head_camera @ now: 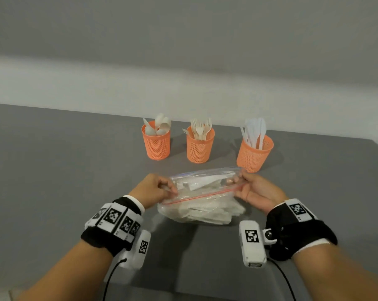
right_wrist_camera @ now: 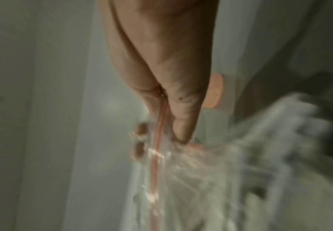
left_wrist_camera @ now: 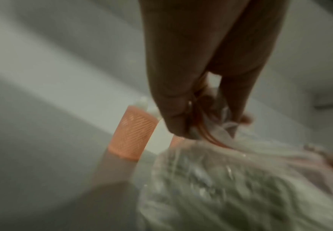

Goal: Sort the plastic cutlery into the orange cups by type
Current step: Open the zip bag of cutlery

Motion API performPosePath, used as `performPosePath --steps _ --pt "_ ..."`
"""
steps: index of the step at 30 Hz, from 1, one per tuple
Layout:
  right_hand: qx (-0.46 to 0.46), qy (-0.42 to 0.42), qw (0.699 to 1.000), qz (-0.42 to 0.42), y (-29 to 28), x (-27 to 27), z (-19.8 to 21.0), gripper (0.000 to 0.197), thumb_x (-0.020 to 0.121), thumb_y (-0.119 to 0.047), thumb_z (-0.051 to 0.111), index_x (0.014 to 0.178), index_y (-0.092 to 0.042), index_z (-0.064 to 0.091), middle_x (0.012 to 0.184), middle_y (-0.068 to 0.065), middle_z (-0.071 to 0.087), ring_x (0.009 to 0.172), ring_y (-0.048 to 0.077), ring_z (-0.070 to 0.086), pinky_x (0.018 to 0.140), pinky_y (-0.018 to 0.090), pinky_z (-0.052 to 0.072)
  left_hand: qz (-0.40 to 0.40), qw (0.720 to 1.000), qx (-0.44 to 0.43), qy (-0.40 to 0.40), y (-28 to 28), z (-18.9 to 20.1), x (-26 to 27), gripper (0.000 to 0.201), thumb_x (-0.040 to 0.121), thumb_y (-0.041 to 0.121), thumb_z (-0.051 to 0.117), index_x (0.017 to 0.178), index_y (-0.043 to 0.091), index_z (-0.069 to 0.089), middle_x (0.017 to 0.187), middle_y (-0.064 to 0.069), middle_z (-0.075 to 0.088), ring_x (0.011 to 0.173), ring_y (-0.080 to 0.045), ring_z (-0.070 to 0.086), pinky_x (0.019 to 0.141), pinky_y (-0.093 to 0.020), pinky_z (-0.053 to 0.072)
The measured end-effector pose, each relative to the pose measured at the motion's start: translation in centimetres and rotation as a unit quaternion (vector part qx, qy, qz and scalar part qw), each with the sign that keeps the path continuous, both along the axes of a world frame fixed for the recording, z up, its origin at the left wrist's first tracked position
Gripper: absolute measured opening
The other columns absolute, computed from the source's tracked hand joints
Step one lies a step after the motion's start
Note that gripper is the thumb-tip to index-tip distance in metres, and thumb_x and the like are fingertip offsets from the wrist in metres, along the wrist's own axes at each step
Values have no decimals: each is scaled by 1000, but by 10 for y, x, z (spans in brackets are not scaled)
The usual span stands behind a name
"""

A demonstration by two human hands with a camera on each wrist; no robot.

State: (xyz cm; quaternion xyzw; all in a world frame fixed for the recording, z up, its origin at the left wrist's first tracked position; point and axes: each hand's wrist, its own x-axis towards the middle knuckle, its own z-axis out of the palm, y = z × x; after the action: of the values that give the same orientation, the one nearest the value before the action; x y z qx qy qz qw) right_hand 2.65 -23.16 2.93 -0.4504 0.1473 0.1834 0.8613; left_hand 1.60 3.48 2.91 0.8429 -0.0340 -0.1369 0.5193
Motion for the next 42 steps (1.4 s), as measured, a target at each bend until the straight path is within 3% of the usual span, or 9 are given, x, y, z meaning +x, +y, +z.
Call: performPosePath --steps 4,6,8,10,14,18,26,33,42 --pt "-196 -53 979 -28 16 2 -2 9 93 -20 52 86 -15 47 69 5 56 58 13 57 65 31 56 -56 973 222 -20 -11 3 -4 81 69 12 76 138 26 37 116 -9 45 100 -23 51 90 -28 46" --pt "-451 -148 879 -30 17 0 2 26 84 -19 63 103 -24 46 102 4 53 89 15 55 84 31 50 -65 976 209 10 -15 1 -8 108 67 14 77 148 31 8 133 -14 34 117 -32 46 96 -40 48" --pt "-520 -296 794 -106 26 -4 16 33 82 -8 64 108 -23 50 97 -2 50 88 9 49 81 15 43 -67 982 174 22 -17 -2 -7 117 67 10 76 148 35 -5 140 -12 27 116 -32 47 87 -38 53" --pt "-495 -383 779 -32 44 -11 28 22 83 -2 60 98 -19 59 88 -6 57 79 5 53 74 11 45 -69 987 142 25 -19 -3 -6 118 68 2 71 147 37 -9 140 -10 27 107 -30 54 71 -30 56" --pt "-611 -329 681 234 67 -13 7 16 80 -11 65 96 -7 66 97 7 67 93 23 62 88 33 49 -69 992 106 26 -23 -4 -6 116 69 -5 65 147 36 -11 138 -7 26 101 -30 54 58 -26 52" --pt "-725 -244 574 293 70 -11 -19 73 62 -33 81 119 -9 43 117 6 56 109 26 53 94 37 45 -61 992 112 22 -26 -10 -8 105 73 -4 62 148 36 -2 134 -8 29 103 -27 48 54 -22 50" --pt "-731 -283 548 294 68 -12 -34 70 68 -27 73 128 -12 39 118 6 59 107 25 57 92 34 48 25 980 197 -25 -19 -22 -17 79 81 5 55 146 27 17 120 -16 52 104 -34 56 89 -38 50" --pt "-746 -295 530 273 75 -13 -37 48 70 -28 70 110 -9 50 109 8 62 101 26 59 86 35 49 72 996 57 -23 -15 -21 -13 71 77 -2 61 136 28 36 114 -4 62 105 -24 61 94 -36 49" --pt "-602 -281 720 202 60 -6 -19 39 67 -17 68 105 -12 60 97 5 68 95 24 64 84 37 51 48 999 -12 -3 -4 -7 -7 66 76 -14 52 134 17 43 97 -1 58 83 -15 54 69 -24 50"
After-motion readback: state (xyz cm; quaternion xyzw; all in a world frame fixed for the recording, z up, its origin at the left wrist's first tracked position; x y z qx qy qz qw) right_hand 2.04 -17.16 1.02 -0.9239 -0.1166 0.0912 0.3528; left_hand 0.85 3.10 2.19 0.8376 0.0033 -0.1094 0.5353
